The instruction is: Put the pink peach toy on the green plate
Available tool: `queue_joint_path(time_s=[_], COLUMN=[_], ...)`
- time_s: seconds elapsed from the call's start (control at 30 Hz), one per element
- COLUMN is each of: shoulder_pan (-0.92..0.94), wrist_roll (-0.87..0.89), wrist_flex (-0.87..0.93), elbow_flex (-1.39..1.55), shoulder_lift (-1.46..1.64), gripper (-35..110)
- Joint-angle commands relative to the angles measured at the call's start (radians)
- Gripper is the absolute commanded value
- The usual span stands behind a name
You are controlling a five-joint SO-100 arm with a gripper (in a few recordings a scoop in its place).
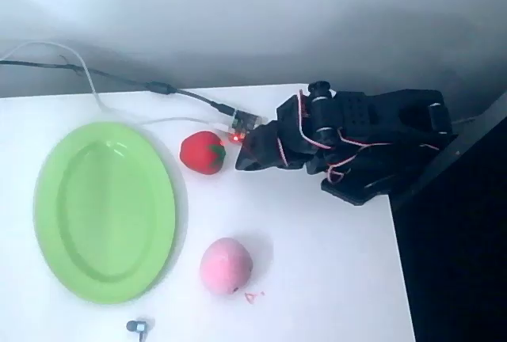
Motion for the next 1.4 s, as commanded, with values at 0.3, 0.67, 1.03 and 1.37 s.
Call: queue_joint_path(time_s=[0.3, 0.67, 1.03, 1.37], shoulder_pan=[-0.083, -0.118, -0.132, -0.193], wrist_roll=[-0.012, -0.008, -0.003, 0.014], wrist_flex=[0.012, 0.055, 0.092, 0.092], elbow_flex=[0.051, -0.041, -0.259, -0.692], shoulder_lift=[0.021, 0.018, -0.114, -0.476], gripper=[0, 0, 0, 0])
